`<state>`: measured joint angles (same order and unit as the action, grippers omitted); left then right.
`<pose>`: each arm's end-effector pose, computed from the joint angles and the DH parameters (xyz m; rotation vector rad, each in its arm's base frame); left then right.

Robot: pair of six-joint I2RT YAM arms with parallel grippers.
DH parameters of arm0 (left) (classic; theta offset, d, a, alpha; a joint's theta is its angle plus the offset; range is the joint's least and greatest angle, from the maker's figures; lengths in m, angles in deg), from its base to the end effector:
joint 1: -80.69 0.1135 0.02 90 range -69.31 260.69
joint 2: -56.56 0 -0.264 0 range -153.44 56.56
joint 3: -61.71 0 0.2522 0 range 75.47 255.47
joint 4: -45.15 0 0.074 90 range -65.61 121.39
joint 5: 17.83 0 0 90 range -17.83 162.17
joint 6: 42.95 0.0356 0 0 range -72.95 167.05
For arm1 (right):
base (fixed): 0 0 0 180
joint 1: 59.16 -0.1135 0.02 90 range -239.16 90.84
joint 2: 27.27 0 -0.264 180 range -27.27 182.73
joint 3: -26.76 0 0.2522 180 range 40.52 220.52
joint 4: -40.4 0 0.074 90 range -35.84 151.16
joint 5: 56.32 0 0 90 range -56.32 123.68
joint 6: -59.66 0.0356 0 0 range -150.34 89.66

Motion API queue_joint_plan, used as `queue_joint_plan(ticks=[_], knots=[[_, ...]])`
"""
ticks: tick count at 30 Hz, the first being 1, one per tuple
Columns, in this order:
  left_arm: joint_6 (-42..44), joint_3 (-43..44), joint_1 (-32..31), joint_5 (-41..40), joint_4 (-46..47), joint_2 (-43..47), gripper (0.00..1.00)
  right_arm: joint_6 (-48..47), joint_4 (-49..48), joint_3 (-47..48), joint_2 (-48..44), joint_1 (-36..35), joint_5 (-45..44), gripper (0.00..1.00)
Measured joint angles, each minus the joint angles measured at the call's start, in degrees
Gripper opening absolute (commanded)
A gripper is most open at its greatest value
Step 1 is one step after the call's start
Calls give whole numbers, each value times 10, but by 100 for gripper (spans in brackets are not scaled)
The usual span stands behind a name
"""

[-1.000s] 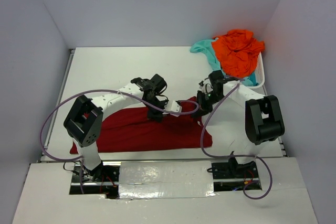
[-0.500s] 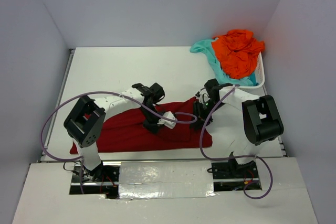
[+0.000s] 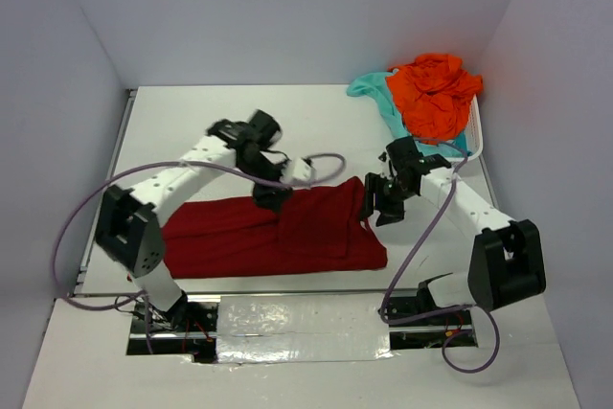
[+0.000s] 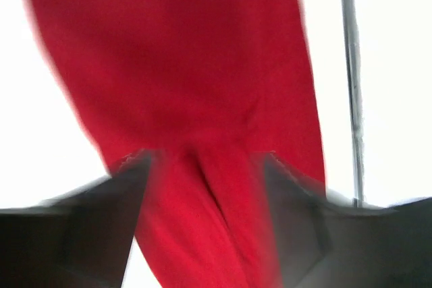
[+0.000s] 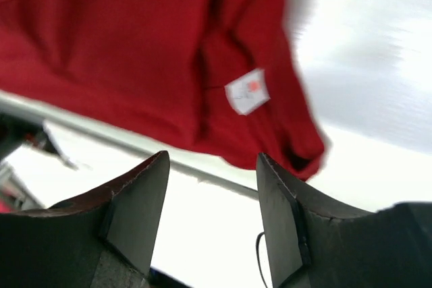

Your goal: Fold and stack the t-shirts

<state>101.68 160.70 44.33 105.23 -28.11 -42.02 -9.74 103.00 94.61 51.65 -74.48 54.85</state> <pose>0.2641 -0.2185 0.2771 1.9882 1.7866 -0.7185 0.2347 0.0776 0.2213 0.0562 2.9165 0.6474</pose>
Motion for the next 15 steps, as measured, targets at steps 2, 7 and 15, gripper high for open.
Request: queue_joint_plan(ticks=[2,7,15], knots=[[-41,-15,64,-3,7,42,27,19,-10,-22,-12,1,-28,63],[-131,-155,333,-125,125,135,61,62,-37,-98,5,2,-71,63],[-188,-283,578,-268,266,115,82,96,-104,-110,55,-2,-82,56]])
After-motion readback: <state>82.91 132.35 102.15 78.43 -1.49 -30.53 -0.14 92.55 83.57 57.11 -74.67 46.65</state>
